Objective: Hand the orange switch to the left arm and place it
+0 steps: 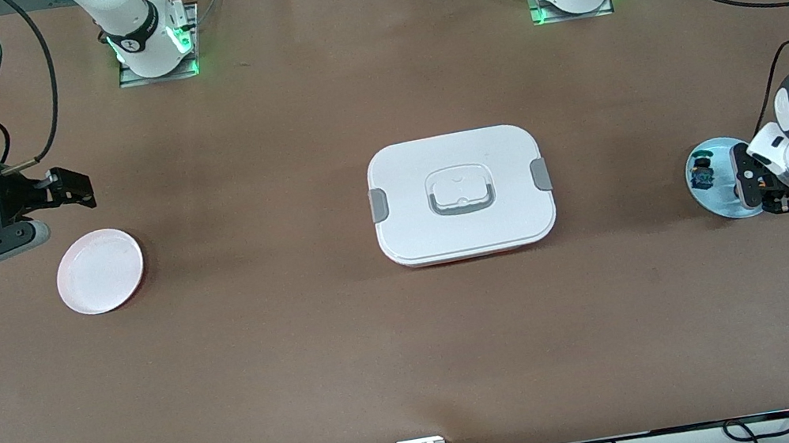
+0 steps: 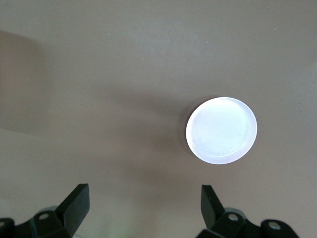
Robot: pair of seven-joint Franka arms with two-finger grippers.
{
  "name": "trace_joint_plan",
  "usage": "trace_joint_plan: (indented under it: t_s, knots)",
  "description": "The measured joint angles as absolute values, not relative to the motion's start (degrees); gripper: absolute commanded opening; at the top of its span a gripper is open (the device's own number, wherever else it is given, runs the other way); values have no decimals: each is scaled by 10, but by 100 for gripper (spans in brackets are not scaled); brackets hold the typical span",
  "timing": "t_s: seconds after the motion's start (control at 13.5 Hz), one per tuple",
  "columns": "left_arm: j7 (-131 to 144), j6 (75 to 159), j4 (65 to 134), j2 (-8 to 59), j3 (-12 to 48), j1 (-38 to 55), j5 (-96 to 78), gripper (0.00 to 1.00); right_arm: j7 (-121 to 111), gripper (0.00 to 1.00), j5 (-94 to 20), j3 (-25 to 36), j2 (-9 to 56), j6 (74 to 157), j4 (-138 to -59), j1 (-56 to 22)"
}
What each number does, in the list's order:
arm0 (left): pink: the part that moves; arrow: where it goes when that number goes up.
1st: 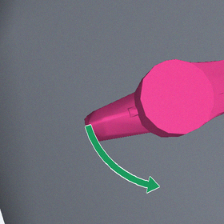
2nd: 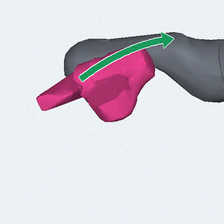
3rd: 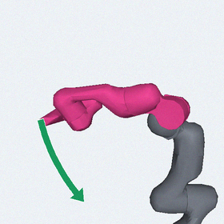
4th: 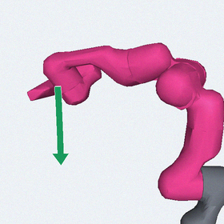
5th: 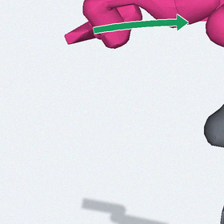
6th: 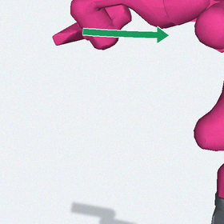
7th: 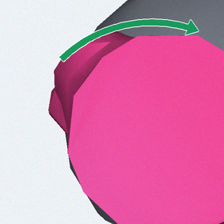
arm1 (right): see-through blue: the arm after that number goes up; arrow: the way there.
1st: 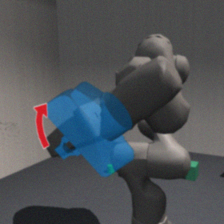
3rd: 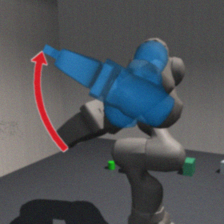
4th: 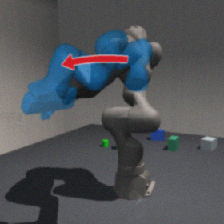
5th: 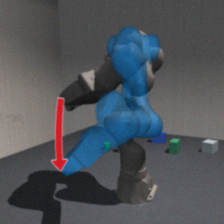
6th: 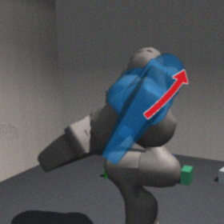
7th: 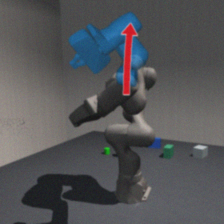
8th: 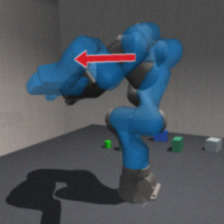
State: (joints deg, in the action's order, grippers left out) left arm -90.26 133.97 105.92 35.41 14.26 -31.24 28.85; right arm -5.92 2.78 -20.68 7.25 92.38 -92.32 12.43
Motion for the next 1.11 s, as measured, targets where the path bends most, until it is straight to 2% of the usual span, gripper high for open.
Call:
trace_joint_plan:
  t_s: [0.22, 0.37, 0.52, 0.82, 1.11]
  knots:
    - [-902, 1306, 1054, 337, 148, -314, 287, 100, -59, 100, 26, -62, 65, 924, -923, -12]
    - [-901, 1261, 1043, 312, 161, -315, 270, 100, -59, 100, 19, -6, 64, 924, -923, -63]
    - [-897, 1186, 1014, 291, 178, -316, 245, 100, -59, 100, 15, 1, 64, 924, -923, -69]
    - [-758, 958, 912, 270, 265, -314, 235, 100, -59, 100, 15, 6, 64, 926, -920, -69]
    - [-546, 819, 858, 267, 311, -313, 210, 100, -60, 100, 15, 11, 64, 931, -907, -69]
